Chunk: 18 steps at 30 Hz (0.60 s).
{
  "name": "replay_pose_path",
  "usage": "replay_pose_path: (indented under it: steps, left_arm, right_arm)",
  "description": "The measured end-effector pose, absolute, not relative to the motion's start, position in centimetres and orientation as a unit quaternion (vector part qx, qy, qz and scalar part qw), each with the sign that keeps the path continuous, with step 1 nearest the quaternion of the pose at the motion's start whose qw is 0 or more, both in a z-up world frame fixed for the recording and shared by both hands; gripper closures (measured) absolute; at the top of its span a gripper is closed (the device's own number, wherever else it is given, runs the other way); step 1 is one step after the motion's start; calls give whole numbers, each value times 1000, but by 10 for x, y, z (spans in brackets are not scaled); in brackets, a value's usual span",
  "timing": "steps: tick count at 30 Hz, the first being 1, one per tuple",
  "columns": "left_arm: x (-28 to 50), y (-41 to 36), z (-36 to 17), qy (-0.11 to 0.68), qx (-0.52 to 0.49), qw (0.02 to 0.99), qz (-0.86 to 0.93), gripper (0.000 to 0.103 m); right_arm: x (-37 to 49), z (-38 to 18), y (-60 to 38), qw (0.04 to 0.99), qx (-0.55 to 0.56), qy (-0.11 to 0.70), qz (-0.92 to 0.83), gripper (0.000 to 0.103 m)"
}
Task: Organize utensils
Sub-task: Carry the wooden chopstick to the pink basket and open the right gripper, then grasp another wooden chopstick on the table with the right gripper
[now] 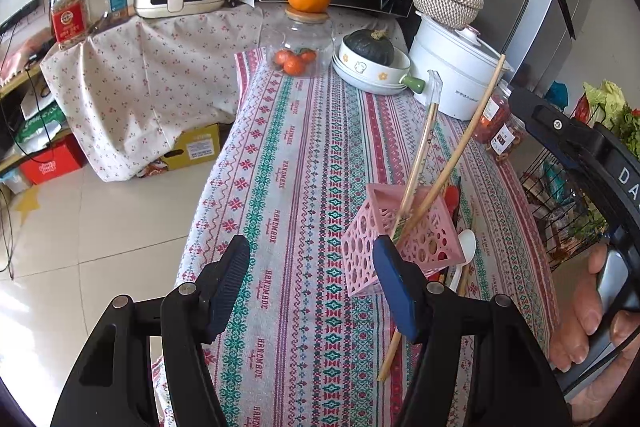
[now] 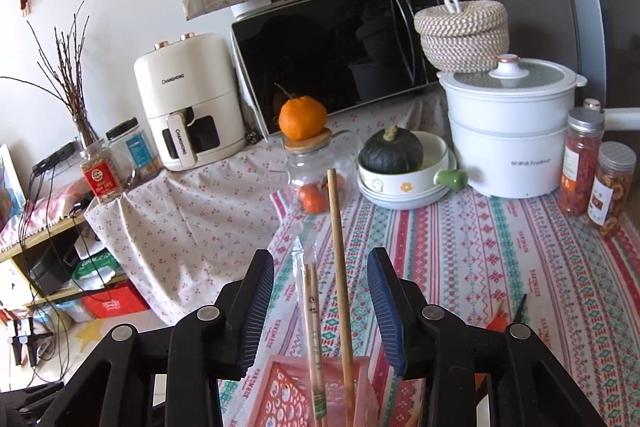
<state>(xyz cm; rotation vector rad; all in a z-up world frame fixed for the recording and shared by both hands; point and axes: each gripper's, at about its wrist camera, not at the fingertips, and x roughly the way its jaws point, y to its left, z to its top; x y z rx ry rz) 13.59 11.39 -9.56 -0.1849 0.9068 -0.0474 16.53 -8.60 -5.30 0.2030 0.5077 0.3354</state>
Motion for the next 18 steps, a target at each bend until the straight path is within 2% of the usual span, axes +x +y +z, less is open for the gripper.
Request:
replay_pose_path:
  steps: [6,12,18]
  left_arm:
    - [134,99,-94,440,-83,893,-38,36]
    - [131,73,-92,449,-70,888,-66,36]
    - [126,41,-93,462,-47,880,-99,36]
  right_arm:
    - [160,-49,-136,930,120,314,148,46]
    - [166,-73,-192,900,158,398,82,45]
    - [179,-123,-222,849,165,500,45,44]
